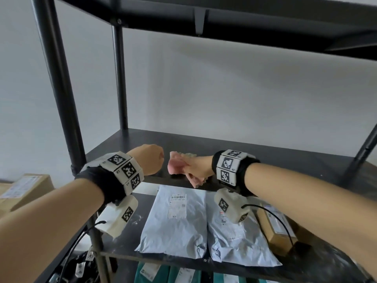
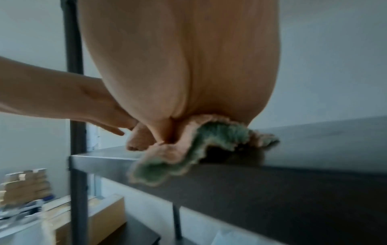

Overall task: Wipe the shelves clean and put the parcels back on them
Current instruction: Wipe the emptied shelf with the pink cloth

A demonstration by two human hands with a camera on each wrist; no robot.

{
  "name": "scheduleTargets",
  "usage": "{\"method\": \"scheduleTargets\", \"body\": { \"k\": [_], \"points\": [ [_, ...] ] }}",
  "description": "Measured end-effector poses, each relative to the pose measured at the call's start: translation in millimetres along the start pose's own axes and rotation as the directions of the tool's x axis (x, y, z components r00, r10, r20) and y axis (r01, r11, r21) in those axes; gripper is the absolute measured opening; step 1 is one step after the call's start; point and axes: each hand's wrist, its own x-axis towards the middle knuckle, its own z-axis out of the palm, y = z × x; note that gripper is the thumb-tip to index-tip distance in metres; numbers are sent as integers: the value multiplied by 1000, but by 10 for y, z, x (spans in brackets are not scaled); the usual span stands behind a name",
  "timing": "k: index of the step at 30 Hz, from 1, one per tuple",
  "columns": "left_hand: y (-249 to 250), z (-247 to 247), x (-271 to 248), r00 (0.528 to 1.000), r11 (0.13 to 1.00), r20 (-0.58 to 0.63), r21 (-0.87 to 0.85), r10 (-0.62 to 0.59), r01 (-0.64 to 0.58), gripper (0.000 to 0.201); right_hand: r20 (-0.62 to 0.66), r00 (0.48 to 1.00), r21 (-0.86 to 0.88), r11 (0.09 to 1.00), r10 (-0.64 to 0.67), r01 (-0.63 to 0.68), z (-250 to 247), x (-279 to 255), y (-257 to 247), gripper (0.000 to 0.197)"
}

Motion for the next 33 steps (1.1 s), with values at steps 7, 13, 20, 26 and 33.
{"method": "scheduleTargets", "body": {
  "k": [7, 13, 20, 26, 33],
  "points": [
    [209, 112, -324, 998, 995, -59, 101, -15, 21, 29, -285, 918, 239, 948, 274, -208, -76, -728, 872, 38],
    [324, 114, -460, 994, 996, -56, 12, -93, 94, 27, -94, 987, 73, 990, 129, -123, 92, -952, 465, 22],
    [339, 87, -394, 994, 992, 6, 69, -107, 106, 31, -131, 982, -33, 990, 135, -141, 57, -485, 257, 15],
    [-110, 57, -447, 991, 981, 4, 143, -134, 132, 29, -224, 959, -111, 973, 175, -203, 233, -207, 207, 41],
    [-740, 17, -556, 984, 980, -33, 94, -175, 177, 25, -229, 973, -130, 989, 35, -67, 388, 301, -843, 48]
  ]
}}
